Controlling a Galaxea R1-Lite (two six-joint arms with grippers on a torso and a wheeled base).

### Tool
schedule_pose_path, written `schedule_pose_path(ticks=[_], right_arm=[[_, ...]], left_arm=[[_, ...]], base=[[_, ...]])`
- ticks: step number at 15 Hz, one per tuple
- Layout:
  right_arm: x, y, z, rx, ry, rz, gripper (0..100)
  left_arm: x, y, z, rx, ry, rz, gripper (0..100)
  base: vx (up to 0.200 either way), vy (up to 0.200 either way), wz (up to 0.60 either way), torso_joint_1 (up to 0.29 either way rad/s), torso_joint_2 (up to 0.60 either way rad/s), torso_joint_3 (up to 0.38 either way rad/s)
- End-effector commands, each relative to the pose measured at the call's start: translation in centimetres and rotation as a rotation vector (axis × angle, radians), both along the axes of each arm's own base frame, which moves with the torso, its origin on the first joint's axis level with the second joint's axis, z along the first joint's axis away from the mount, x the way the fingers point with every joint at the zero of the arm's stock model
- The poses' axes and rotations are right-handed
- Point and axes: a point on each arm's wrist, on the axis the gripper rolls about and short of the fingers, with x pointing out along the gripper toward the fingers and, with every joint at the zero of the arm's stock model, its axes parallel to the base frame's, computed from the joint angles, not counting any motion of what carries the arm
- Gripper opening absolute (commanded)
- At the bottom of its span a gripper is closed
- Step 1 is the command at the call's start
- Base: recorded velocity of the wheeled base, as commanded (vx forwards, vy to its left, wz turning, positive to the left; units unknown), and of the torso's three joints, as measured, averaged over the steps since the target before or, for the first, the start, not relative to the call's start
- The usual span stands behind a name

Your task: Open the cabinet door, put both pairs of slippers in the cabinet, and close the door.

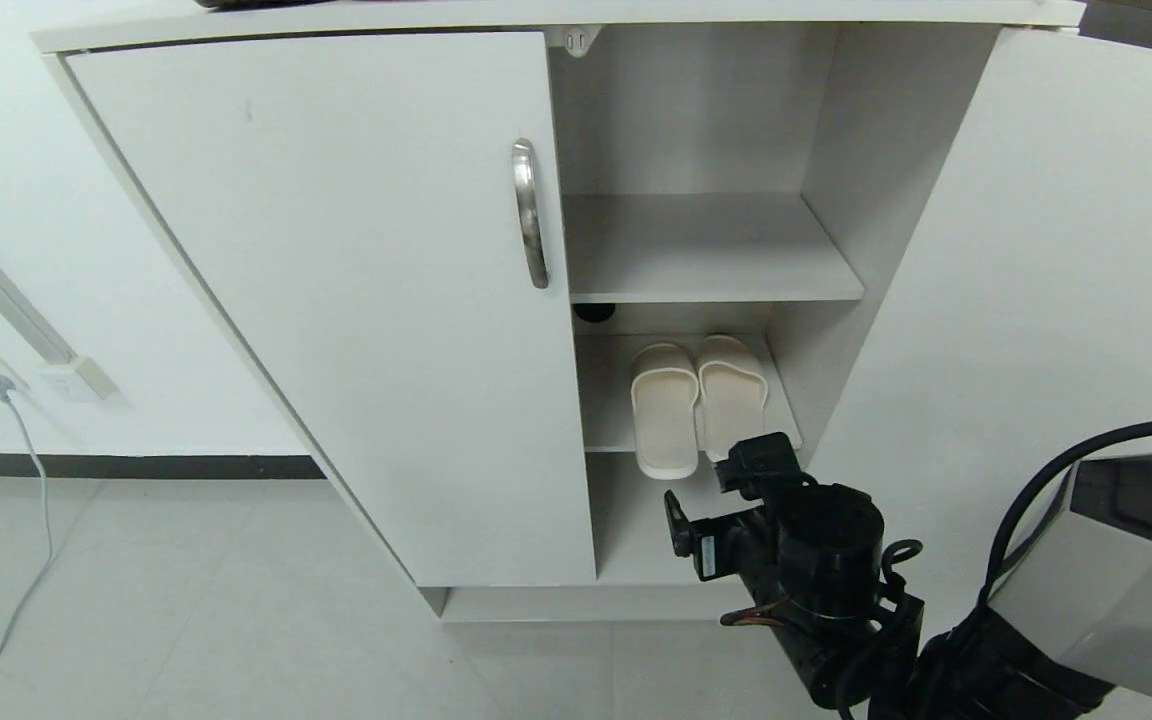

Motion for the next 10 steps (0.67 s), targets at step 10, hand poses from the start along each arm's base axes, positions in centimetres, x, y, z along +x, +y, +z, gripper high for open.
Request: schedule_pose_path(ticks=[10], right_arm=[[0.12, 0.11, -0.87, -0.009, 0.008, -0.003, 100]], left_arm=[[0.01, 0.0, 0.0, -0.002, 0.001, 0.002, 0]], base=[[-0.04, 0.0, 0.0, 0.0, 0.0, 0.0]])
